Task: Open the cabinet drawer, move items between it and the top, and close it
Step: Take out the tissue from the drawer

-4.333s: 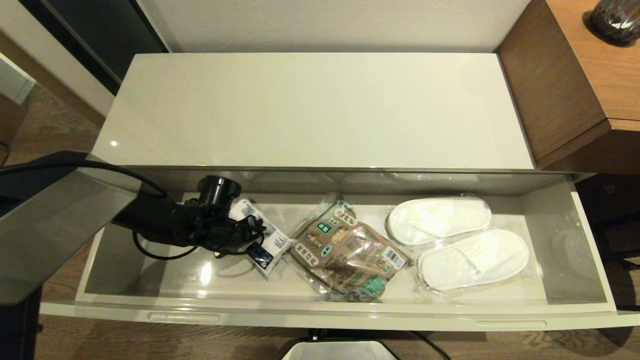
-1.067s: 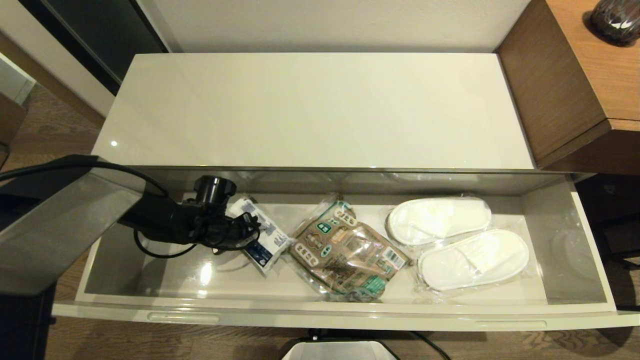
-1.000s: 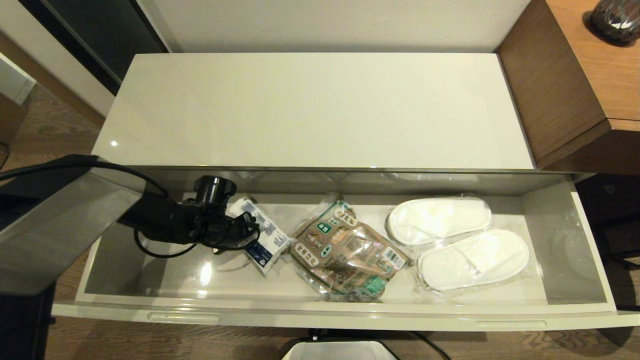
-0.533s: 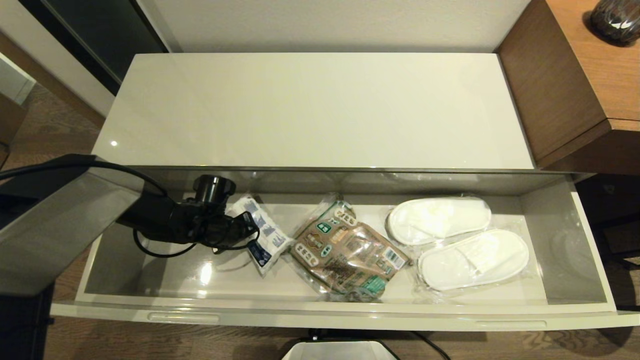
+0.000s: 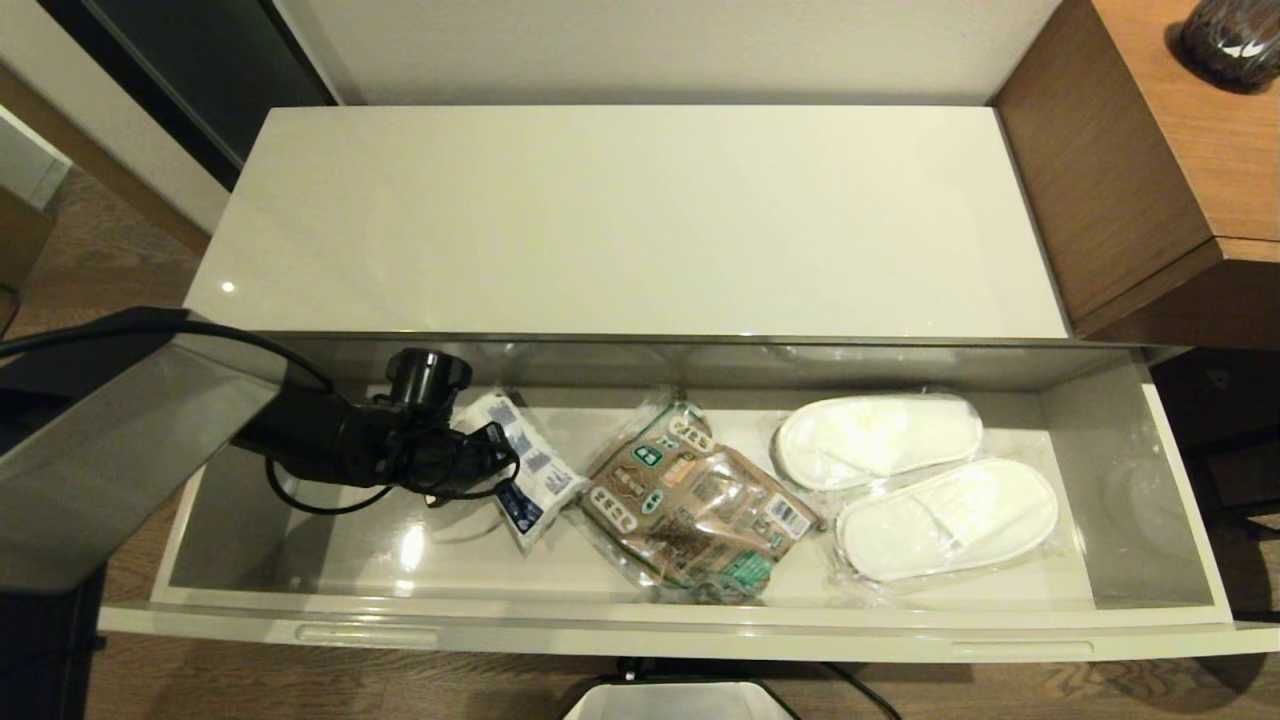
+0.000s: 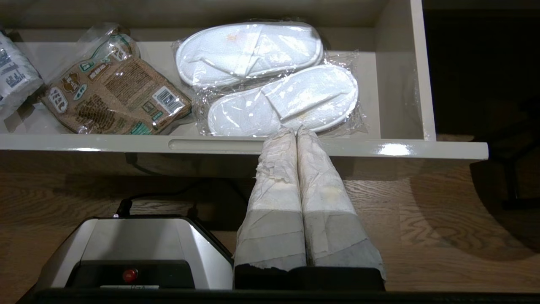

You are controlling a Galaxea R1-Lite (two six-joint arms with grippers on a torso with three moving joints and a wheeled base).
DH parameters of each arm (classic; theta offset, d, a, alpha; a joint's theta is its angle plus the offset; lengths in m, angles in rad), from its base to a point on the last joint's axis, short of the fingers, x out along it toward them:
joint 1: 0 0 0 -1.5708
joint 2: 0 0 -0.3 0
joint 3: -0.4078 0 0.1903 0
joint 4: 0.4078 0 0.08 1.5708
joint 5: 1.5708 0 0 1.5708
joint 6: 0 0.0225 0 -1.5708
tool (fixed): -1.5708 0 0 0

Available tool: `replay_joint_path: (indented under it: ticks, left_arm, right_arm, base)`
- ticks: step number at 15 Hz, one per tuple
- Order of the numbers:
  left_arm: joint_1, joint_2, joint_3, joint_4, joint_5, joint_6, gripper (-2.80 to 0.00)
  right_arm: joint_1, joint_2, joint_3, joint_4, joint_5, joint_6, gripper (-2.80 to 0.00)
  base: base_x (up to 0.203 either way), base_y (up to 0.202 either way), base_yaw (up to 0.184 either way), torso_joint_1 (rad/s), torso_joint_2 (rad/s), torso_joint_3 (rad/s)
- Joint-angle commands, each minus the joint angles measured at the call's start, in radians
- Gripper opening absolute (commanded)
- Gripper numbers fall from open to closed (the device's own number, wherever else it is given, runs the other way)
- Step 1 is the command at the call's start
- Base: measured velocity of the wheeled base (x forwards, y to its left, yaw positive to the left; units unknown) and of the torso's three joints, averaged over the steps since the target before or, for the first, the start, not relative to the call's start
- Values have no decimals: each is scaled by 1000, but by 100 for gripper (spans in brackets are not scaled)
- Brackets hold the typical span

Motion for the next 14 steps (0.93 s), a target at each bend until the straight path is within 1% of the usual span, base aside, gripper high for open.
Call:
replay_joint_path:
  ticks: [1, 7, 10, 14]
  left_arm:
    - [1, -8, 1, -1, 0, -3, -280]
    - [2, -51, 13, 3, -4, 2, -280]
    - [3, -154, 28, 25, -6, 8, -280]
    - [2, -344, 5, 174, -7, 32, -280]
  right_arm:
    - [0, 0, 2, 0, 0, 0, -280]
    - [0, 0, 2, 0, 0, 0, -280]
    - [0, 0, 2, 0, 0, 0, -280]
    - [0, 0, 2, 0, 0, 0, -280]
  base:
    - [0, 0, 0, 0, 0, 0]
    - [0, 0, 0, 0, 0, 0]
    - [0, 0, 0, 0, 0, 0]
    - [0, 0, 0, 0, 0, 0]
